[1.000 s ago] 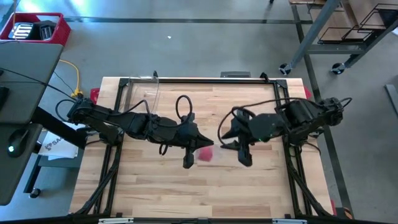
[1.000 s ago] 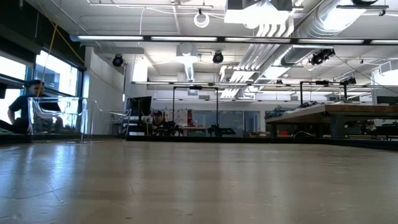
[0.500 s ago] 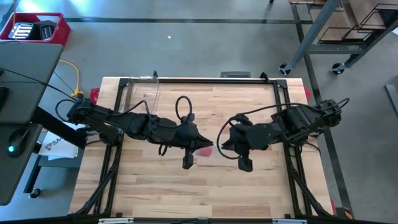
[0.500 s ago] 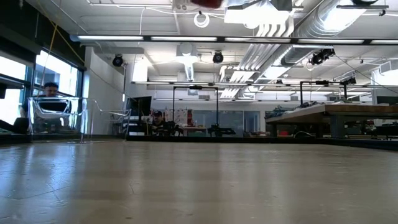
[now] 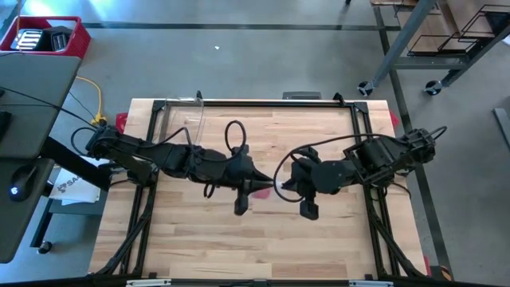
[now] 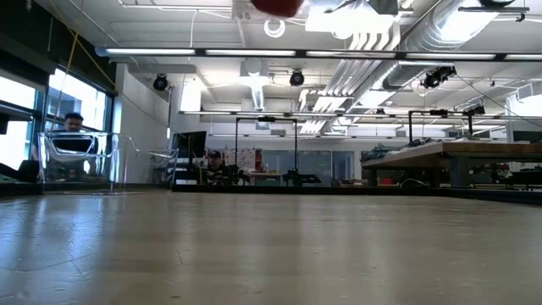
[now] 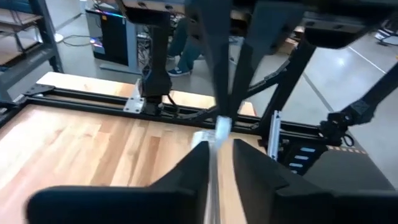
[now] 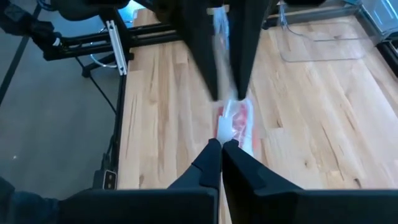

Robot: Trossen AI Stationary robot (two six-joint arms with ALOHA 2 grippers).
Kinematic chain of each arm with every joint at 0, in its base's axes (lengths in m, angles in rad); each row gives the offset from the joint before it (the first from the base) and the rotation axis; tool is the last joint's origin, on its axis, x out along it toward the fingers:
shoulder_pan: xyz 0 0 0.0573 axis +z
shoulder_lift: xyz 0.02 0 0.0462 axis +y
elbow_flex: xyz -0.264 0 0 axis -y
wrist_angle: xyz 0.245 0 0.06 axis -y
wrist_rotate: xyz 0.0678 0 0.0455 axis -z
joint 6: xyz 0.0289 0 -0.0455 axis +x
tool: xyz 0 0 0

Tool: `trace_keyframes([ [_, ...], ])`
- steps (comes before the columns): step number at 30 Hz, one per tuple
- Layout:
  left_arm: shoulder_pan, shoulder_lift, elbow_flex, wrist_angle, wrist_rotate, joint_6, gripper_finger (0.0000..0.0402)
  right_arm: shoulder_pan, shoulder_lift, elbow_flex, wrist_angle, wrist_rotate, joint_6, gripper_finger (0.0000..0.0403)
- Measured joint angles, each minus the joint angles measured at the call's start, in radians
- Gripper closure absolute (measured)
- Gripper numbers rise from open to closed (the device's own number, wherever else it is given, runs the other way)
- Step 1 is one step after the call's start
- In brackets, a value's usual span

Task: Roll bandage
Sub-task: Close the transparent zip bag

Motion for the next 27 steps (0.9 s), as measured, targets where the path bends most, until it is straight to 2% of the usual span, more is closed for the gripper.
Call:
trace_keyframes([
  [6,0.000,0.000,0.000,0.011,0.016,-0.002,0.0270,-0.001,0.000,0.000,0.000,0.010,0.008,0.0403],
  [10,-0.001,0.000,0.000,0.013,0.013,0.003,0.0246,-0.001,-0.003,0.000,0.000,0.020,0.009,0.0403],
  [16,-0.016,0.000,0.000,0.022,-0.072,0.025,0.0253,-0.001,-0.015,0.000,-0.001,0.023,0.027,0.0403],
  [21,-0.017,0.014,0.000,0.009,-0.075,0.018,0.0272,0.002,-0.026,0.000,0.000,0.037,0.027,0.0403],
  [27,-0.016,0.086,0.000,0.054,-0.036,0.007,0.0272,0.002,-0.029,0.000,-0.001,0.034,0.027,0.0403],
])
